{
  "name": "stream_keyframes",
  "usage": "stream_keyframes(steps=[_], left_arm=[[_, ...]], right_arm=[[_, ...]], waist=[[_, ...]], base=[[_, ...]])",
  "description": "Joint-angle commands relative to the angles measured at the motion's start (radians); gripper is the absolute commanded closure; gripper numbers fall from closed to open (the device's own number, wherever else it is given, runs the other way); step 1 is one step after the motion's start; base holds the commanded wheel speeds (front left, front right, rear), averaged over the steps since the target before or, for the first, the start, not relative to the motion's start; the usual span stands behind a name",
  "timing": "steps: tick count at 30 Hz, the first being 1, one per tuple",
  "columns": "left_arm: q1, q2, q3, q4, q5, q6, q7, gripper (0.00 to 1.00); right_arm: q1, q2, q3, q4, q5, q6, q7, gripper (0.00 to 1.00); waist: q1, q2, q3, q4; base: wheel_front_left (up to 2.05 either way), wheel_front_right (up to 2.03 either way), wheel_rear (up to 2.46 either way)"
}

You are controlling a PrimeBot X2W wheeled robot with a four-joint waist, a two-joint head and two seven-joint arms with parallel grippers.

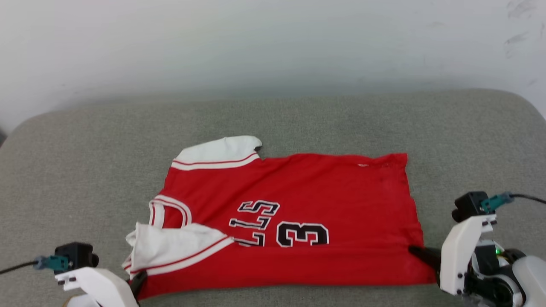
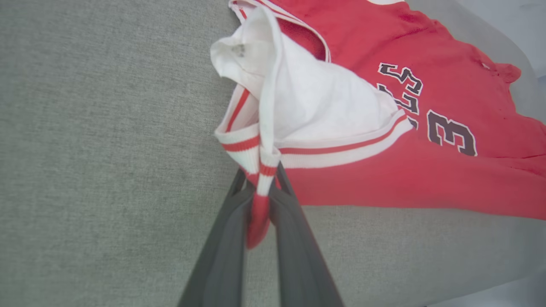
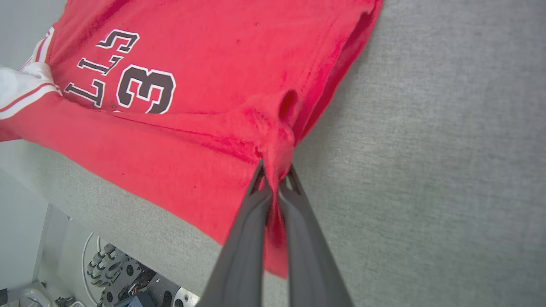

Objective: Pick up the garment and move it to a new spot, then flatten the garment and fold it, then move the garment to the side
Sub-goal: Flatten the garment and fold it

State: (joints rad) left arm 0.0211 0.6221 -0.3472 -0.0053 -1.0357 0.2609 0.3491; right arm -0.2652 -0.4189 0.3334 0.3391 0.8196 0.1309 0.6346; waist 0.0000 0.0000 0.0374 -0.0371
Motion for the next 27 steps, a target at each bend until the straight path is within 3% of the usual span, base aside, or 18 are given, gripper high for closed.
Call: stream_keyframes(steps=[1,6,7,8,9,10,17,27], left_arm=[[0.026,0.010,0.007,-0.013,-0.005,0.009,0.001,1.00],[0.069,-0.001,-0.003,-0.033,-0.020,0.024,0.007,1.00],[0.069,-0.009,-0.008,-0.027,-0.018,0.026,0.007,1.00],[0.066,-0.020,-0.011,-0.021,-0.022,0.026,0.004,0.85],[0.056,-0.029,-0.011,-0.014,-0.022,0.024,-0.004,0.45],[0.046,-0.032,-0.012,-0.008,-0.020,0.022,-0.008,0.00],[-0.032,-0.046,0.011,0.023,0.043,0.017,-0.102,0.00],[-0.132,-0.053,0.066,0.012,0.149,0.045,-0.286,0.00]], right_arm=[[0.024,-0.010,-0.008,-0.003,0.002,0.000,0.003,1.00],[0.088,0.008,-0.030,0.012,-0.009,0.000,-0.010,1.00],[0.093,0.013,-0.037,0.015,-0.015,0.000,-0.027,0.73],[0.101,0.020,-0.039,0.020,-0.017,0.000,-0.040,0.27],[0.109,0.025,-0.041,0.022,-0.026,0.000,-0.061,0.00],[0.112,0.029,-0.045,0.017,-0.030,0.000,-0.087,0.00],[0.114,0.051,-0.060,-0.037,-0.112,0.000,-0.348,0.00],[0.094,0.111,-0.142,-0.159,-0.291,0.000,-0.564,0.00]], waist=[[0.0000,0.0000,-0.015,0.002],[0.0000,0.0000,-0.022,0.003],[0.0000,0.0000,-0.022,0.003],[0.0000,0.0000,-0.020,0.003],[0.0000,0.0000,-0.018,0.002],[0.0000,0.0000,-0.014,0.002],[0.0000,0.0000,-0.003,-0.020],[0.0000,0.0000,0.022,-0.084]], base=[[0.00,0.00,0.00],[0.00,0.00,0.00],[0.00,0.00,0.00],[0.00,0.00,0.00],[0.00,0.00,0.00],[0.00,0.00,0.00],[0.00,0.00,0.00],[0.00,0.00,0.00]])
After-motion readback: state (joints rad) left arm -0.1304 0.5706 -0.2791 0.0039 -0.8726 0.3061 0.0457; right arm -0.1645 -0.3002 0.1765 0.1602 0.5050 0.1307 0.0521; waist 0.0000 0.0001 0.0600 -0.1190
